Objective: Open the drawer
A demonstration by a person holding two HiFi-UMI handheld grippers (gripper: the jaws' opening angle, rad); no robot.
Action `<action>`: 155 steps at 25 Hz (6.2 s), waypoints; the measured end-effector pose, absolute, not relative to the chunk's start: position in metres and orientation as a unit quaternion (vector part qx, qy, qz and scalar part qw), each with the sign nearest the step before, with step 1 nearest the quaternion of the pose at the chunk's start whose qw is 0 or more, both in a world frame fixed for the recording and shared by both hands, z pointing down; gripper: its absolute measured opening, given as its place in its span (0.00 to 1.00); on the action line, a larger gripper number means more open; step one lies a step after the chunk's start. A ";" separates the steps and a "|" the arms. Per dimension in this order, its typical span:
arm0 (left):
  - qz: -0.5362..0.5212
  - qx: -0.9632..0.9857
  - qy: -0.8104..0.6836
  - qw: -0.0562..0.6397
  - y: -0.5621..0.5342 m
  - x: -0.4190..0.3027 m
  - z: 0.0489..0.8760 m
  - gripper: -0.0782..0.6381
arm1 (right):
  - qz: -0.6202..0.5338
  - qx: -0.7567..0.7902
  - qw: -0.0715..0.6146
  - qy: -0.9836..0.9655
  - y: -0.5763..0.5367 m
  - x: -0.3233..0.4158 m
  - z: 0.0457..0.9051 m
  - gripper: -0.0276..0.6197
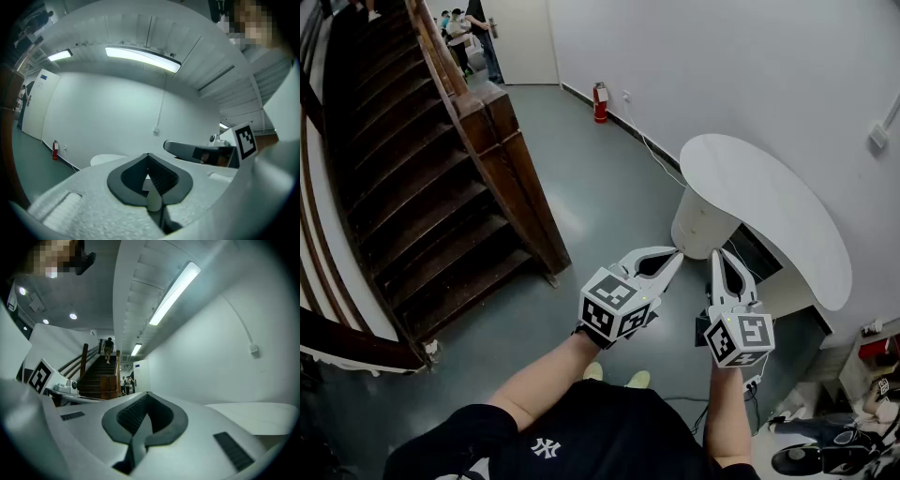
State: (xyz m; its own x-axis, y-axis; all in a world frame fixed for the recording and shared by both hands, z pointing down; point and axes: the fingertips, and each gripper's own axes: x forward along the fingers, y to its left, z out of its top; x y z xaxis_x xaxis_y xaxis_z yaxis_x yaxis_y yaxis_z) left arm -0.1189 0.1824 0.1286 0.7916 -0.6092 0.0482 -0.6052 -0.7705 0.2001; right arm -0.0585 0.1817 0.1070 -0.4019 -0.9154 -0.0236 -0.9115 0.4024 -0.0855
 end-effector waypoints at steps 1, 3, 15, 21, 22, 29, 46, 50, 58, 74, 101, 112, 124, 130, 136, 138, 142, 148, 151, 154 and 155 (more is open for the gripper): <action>-0.010 0.941 -0.322 0.102 0.182 -0.117 0.128 0.12 | -0.029 -0.547 0.034 0.836 0.182 -0.057 0.106 0.06; -0.009 0.942 -0.320 0.101 0.182 -0.114 0.127 0.12 | -0.028 -0.548 0.035 0.836 0.181 -0.055 0.106 0.06; -0.006 0.943 -0.317 0.101 0.182 -0.110 0.129 0.12 | -0.045 -0.543 0.046 0.837 0.180 -0.052 0.109 0.07; -0.002 0.939 -0.326 0.109 0.174 -0.106 0.135 0.12 | -0.064 -0.543 0.071 0.834 0.177 -0.036 0.112 0.07; 0.000 0.939 -0.326 0.109 0.173 -0.104 0.137 0.12 | -0.066 -0.544 0.073 0.833 0.177 -0.033 0.113 0.07; 0.006 0.940 -0.323 0.107 0.180 -0.091 0.145 0.12 | -0.076 -0.553 0.083 0.826 0.185 -0.018 0.124 0.07; 0.026 0.934 -0.343 0.094 0.154 -0.021 0.161 0.12 | -0.078 -0.558 0.068 0.823 0.169 0.057 0.149 0.07; 0.022 0.935 -0.342 0.093 0.132 -0.010 0.162 0.12 | -0.070 -0.567 0.060 0.819 0.150 0.065 0.153 0.07; 0.022 0.933 -0.344 0.104 0.050 -0.006 0.182 0.12 | -0.062 -0.581 0.048 0.810 0.076 0.071 0.164 0.07; 0.040 0.943 -0.314 0.101 -0.121 -0.004 0.271 0.12 | -0.076 -0.622 0.008 0.779 -0.087 0.062 0.239 0.07; 0.107 0.917 -0.355 0.148 -0.339 0.125 0.693 0.16 | -0.144 -0.602 -0.037 0.785 -0.276 0.141 0.603 0.07; 0.101 0.905 -0.393 0.129 -0.379 0.149 0.736 0.30 | -0.143 -0.612 -0.031 0.777 -0.289 0.162 0.637 0.07; 0.133 0.890 -0.422 0.112 -0.396 0.162 0.754 0.28 | -0.148 -0.623 -0.022 0.767 -0.290 0.187 0.641 0.07; 0.142 0.887 -0.426 0.106 -0.393 0.161 0.750 0.27 | -0.157 -0.626 -0.019 0.764 -0.284 0.188 0.639 0.07; 0.136 0.888 -0.425 0.111 -0.380 0.155 0.751 0.27 | -0.156 -0.627 -0.021 0.763 -0.281 0.187 0.638 0.07; 0.136 0.888 -0.424 0.115 -0.374 0.150 0.751 0.27 | -0.157 -0.627 -0.023 0.762 -0.278 0.185 0.636 0.07; 0.143 0.887 -0.419 0.130 -0.362 0.139 0.752 0.27 | -0.163 -0.626 -0.028 0.762 -0.271 0.178 0.634 0.07; 0.161 0.888 -0.409 0.136 -0.335 0.117 0.758 0.27 | -0.175 -0.627 -0.032 0.758 -0.254 0.159 0.631 0.07; 0.171 0.888 -0.403 0.139 -0.320 0.107 0.759 0.27 | -0.180 -0.628 -0.033 0.756 -0.246 0.151 0.629 0.07; 0.180 0.891 -0.394 0.140 -0.304 0.097 0.761 0.27 | -0.185 -0.630 -0.034 0.754 -0.236 0.142 0.627 0.07; 0.182 0.891 -0.391 0.140 -0.299 0.093 0.761 0.27 | -0.186 -0.630 -0.034 0.753 -0.233 0.139 0.626 0.07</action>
State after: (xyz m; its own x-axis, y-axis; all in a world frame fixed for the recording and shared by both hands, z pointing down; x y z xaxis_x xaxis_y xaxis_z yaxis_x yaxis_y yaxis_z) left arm 0.0933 -0.2987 0.7612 0.6280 -0.6461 0.4338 -0.7481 -0.6547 0.1079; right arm 0.1388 -0.2328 0.6263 -0.2041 -0.9363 0.2857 -0.9616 0.1371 -0.2376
